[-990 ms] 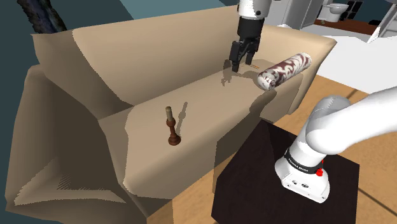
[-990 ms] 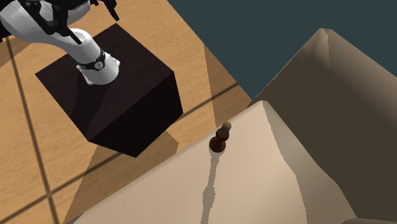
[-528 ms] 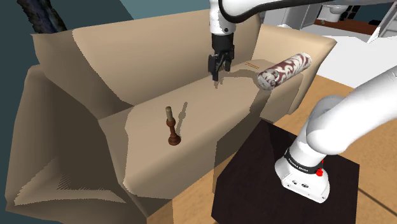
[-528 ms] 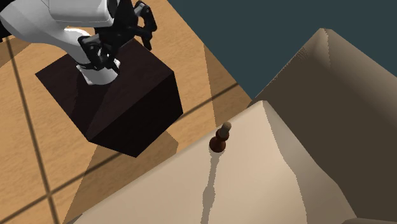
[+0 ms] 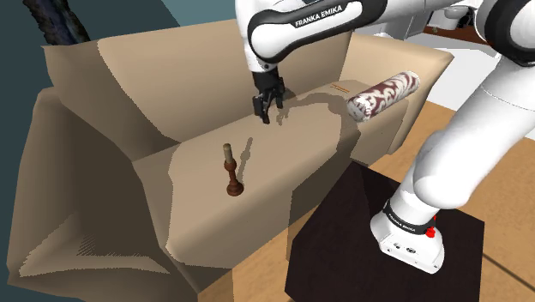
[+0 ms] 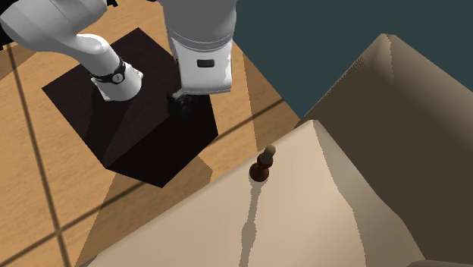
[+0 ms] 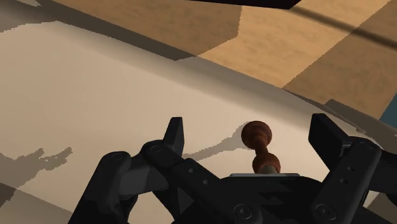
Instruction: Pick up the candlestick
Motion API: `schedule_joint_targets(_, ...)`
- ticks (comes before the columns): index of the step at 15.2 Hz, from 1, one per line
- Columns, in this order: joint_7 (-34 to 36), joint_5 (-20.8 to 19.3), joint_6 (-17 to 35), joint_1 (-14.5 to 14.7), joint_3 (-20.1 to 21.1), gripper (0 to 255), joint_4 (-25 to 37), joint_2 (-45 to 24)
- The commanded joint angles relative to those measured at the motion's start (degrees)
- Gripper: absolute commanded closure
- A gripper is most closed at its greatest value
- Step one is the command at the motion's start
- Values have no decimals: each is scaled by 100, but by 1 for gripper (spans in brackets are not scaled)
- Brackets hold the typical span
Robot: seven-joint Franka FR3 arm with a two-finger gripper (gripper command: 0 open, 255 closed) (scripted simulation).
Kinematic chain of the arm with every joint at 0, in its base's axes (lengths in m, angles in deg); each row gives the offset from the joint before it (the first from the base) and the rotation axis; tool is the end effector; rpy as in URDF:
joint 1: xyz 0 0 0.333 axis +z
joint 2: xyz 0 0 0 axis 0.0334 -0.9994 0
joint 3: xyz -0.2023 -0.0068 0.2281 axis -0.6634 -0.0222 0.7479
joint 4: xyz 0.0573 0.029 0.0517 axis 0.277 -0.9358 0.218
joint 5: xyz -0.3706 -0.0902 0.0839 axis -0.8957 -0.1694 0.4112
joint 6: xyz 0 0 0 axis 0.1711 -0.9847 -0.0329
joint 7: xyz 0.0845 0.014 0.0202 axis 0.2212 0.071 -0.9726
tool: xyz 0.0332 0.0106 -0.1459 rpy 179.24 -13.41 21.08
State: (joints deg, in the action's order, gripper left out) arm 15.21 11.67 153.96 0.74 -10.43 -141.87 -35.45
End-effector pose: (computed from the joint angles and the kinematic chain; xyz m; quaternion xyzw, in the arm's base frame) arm 0.4911 0.0902 0.4257 0.9931 0.0746 -0.0732 0.0537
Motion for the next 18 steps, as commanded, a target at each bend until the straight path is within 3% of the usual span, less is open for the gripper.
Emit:
schedule_joint_targets(1, 15, -179, 39, 43, 73, 0, 321, -498)
schedule_joint_targets(10, 55, -1034, -61, 404, 217, 0, 1969, -2706)
schedule_joint_targets(18, -168, -1693, -562, 929, 122, 0, 4005, -4798)
